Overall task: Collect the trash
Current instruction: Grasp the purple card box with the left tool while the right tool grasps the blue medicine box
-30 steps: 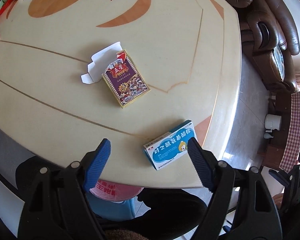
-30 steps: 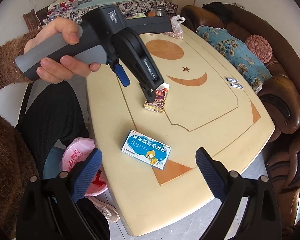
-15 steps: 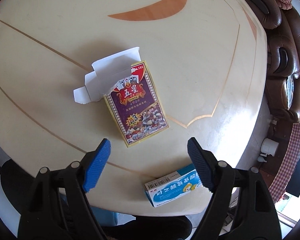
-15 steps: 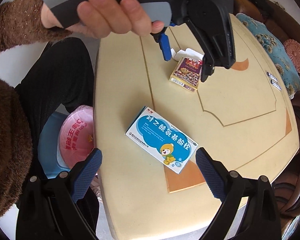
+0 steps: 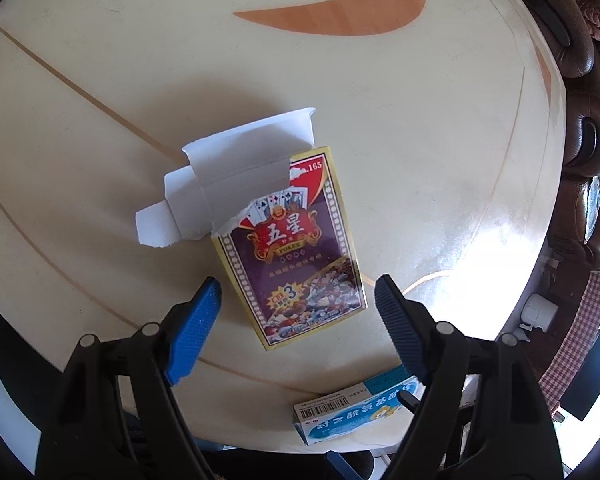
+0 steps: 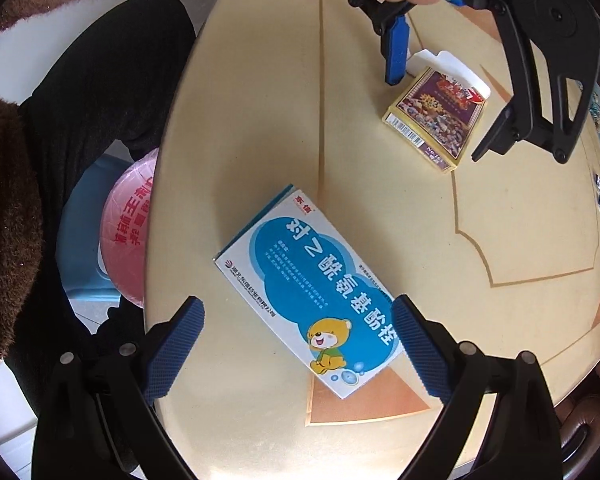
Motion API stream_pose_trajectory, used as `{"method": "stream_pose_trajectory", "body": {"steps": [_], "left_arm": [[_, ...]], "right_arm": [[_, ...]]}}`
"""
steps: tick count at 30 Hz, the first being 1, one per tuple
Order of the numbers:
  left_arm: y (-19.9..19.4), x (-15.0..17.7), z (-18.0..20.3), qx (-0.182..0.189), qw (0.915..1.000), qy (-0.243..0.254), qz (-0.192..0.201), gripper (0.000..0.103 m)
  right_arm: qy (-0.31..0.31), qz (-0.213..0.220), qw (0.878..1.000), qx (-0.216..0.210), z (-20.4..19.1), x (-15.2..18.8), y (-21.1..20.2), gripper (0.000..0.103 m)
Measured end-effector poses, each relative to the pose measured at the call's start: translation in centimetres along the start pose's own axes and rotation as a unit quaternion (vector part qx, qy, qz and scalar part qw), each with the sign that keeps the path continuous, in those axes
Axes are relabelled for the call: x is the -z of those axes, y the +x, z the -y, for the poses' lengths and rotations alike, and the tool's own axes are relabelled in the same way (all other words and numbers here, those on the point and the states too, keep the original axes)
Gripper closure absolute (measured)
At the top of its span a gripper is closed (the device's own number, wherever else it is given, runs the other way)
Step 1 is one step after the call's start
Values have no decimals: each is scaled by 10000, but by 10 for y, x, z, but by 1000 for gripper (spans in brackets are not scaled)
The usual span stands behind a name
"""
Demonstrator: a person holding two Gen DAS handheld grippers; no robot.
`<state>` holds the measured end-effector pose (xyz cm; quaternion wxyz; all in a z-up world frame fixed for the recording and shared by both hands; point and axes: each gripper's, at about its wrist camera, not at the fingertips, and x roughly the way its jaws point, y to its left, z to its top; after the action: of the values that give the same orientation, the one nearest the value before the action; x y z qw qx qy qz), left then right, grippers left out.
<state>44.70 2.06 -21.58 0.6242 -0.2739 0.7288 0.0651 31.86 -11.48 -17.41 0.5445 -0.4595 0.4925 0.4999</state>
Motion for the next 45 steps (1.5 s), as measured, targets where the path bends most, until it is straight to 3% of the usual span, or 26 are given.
{"method": "stream_pose_trajectory", "body": {"steps": [8, 11, 18, 21, 23, 27, 29, 31, 33, 39, 42, 45], "left_arm": [[0, -4, 0, -132, 9998, 138, -45, 25], [1, -8, 3, -197, 9995, 195, -118, 25], [5, -23, 2, -249, 9987, 56, -432, 25], [6, -29, -2, -304, 9979, -123, -552, 26], [5, -34, -3, -423, 9972, -201, -578, 33], [0, -42, -5, -606, 9967, -54, -534, 38], [-1, -42, -6, -591, 9969, 68, -506, 39], [-3, -40, -7, -606, 9967, 288, -448, 39], [-5, -34, -3, -674, 9955, 545, -372, 40], [-8, -17, 11, -673, 9875, 1397, -288, 40], [-12, 12, 18, -545, 9814, 1828, -228, 40], [-20, 21, 18, -423, 9752, 2168, -139, 40]], "right_arm": [[146, -228, 9996, 129, 16, 2, 24, 11], [416, -177, 9990, -29, 21, 5, 28, 11], [997, 30, 9950, 38, 26, 6, 26, 10], [1372, 134, 9904, 77, 33, 5, 23, 10], [1695, 206, 9853, 110, 35, 5, 22, 9], [2407, 259, 9700, 233, 34, 4, 18, 12], [2599, 310, 9647, 306, 28, 3, 15, 19], [3074, 316, 9504, 354, 28, 5, 12, 27], [3126, 426, 9483, 339, 24, 5, 9, 31], [3748, 660, 9243, 281, 32, 16, 3, 32], [3914, 761, 9161, 423, 32, 23, -2, 32], [4028, 849, 9095, 585, 26, 29, -7, 32]]}}
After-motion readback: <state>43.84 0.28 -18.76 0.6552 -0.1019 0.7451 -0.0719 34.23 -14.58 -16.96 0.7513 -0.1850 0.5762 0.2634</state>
